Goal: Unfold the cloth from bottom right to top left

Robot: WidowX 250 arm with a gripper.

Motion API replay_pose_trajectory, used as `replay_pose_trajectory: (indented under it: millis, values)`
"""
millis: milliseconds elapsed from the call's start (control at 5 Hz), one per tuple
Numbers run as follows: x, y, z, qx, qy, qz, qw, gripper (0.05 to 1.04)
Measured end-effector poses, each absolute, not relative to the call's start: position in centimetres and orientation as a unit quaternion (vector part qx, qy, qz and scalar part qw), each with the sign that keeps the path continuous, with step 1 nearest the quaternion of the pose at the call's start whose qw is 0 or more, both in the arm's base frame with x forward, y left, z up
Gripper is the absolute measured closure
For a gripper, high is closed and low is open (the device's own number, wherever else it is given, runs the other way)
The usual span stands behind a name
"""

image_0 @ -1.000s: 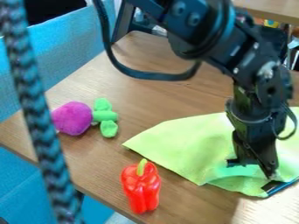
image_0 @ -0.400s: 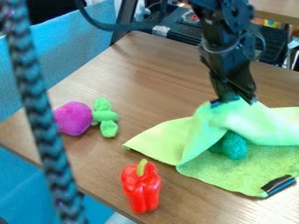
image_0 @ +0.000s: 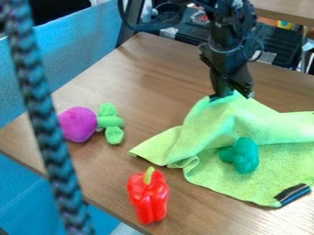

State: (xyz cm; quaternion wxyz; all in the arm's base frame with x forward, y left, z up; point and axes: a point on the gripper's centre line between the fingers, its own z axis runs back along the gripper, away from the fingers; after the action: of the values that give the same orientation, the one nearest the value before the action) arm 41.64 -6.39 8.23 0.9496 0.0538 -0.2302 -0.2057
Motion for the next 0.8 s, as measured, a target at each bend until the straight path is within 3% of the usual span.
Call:
replay_pose_trajectory:
  millis: [400,800]
  values:
    - [45.5,-3.0,7.1,0.096,-0.215,-0.163,0.958,1.034]
    - [48.2,0.1,7.1,0.114,-0.217,-0.118,0.962,1.034]
